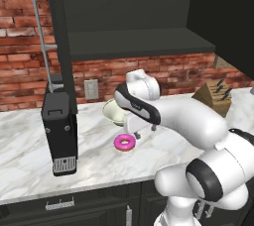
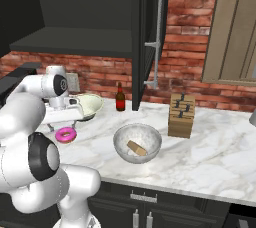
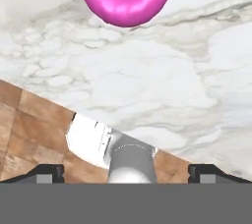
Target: Pick both bowls and place them on the counter. Then place the cream cheese stick in one bowl and place the donut in the other bowl.
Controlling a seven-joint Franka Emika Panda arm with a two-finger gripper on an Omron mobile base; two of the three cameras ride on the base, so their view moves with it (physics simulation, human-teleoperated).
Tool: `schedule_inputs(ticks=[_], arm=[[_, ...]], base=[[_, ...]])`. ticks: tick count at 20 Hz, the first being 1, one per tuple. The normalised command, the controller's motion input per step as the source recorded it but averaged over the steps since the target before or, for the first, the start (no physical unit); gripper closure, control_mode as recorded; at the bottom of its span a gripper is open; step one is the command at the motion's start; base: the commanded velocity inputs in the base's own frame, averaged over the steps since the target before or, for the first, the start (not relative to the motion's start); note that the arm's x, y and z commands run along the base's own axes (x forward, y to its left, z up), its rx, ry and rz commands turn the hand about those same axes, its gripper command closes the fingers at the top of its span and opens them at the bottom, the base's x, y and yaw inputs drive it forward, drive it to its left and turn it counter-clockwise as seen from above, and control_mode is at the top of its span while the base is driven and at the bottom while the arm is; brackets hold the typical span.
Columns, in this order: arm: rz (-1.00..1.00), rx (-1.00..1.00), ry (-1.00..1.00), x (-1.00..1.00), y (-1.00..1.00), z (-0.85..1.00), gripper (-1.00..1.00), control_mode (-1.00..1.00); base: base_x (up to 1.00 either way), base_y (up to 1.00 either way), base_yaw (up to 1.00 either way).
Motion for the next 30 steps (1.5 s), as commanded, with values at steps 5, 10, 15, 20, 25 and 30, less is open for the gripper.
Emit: schedule_inputs(ticks=[5,10,15,20,25,30], arm=[[0.0,0.0,-0.01,0.38,0.15,-0.31,-1.0,-1.0],[0.0,0.0,0.0,0.37,0.04,-0.25,-1.0,-1.0],[0.0,0.0,-0.02,0.43,0.0,-0.24,-1.0,-1.0],[0.0,0.0,-0.02,0.36,0.04,-0.24,-1.0,-1.0],[-0.01,0.0,0.0,0.18,0.18,-0.25,-1.0,-1.0],[-0.01,0.0,0.0,0.14,0.18,-0.26,-1.0,-1.0]], base=[[0.0,0.0,0.0],[0.0,0.0,0.0],[0.0,0.0,0.0],[0.0,0.0,0.0],[0.0,0.0,0.0],[0.0,0.0,0.0]])
